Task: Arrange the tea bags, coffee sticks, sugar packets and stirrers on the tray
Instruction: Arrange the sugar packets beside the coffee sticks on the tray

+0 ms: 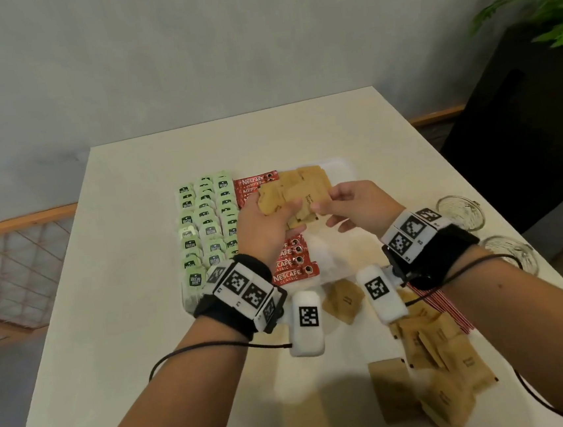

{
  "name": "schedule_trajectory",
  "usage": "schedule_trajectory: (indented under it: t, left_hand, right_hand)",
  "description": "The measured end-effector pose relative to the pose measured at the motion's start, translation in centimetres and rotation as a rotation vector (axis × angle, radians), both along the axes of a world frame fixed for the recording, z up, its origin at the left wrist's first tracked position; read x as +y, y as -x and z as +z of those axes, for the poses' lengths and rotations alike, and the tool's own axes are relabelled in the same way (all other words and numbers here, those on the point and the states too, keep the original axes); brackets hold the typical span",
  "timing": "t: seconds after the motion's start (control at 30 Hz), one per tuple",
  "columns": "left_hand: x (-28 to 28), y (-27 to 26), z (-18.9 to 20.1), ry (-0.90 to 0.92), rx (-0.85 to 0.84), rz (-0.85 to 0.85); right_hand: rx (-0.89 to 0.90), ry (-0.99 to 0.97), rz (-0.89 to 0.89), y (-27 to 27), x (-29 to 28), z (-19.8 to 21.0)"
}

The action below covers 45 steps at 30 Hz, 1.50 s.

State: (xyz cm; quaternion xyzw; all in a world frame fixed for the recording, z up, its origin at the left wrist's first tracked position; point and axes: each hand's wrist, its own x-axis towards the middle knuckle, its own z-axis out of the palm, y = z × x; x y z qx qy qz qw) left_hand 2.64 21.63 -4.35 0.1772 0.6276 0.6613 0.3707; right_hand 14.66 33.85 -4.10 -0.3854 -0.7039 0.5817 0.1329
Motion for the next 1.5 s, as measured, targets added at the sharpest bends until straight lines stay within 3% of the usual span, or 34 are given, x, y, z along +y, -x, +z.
schedule_trajectory:
  t: [0.27, 0.33, 0.4, 0.5, 0.57, 0.93, 1.17, 1.37, 1.5]
  left_hand:
    - [0.5, 1.5, -0.6, 0.023, 0.05, 0.058]
    - [0.3, 2.6, -0.5, 0.036, 0.028, 0.105]
    - [0.1, 3.7, -0.3, 0.029, 0.008, 0.146]
    - [-0.2, 5.2, -0.2, 0.002, 0.015, 0.176]
    - [-0.4, 5.8, -0.3, -0.01, 0.019, 0.175]
    - [-1.4, 6.5, -1.7, -0.007, -0.023, 0.157]
    - [-1.5, 5.6, -0.8, -0.034, -0.107, 0.046]
    - [-1.5, 3.7, 0.2, -0.051, -0.18, 0.01]
    - [-1.4, 1.9, 0.8, -0.05, -0.19, 0.03]
  right_hand:
    - [0.248, 0.328, -0.2, 2.1, 2.2, -0.1]
    - [0.187, 0.213, -0.256, 2.6, 3.7, -0.4]
    - [-0.001, -0.058, -0.254, 2.8, 5.1, -1.5]
    - [-0.302, -0.379, -0.089, 3.4, 5.7, -3.2]
    - [-0.366, -0.428, 0.006, 4.0, 5.4, -4.2]
    - [-0.318, -0.372, -0.037, 6.5, 5.7, -5.5]
    - [-0.331, -0.251, -0.072, 6.5, 5.7, -4.4]
    - [-0.044, -0.072, -0.07, 4.2, 4.1, -0.9]
    - [0.02, 0.015, 0.13, 2.4, 0.7, 1.1]
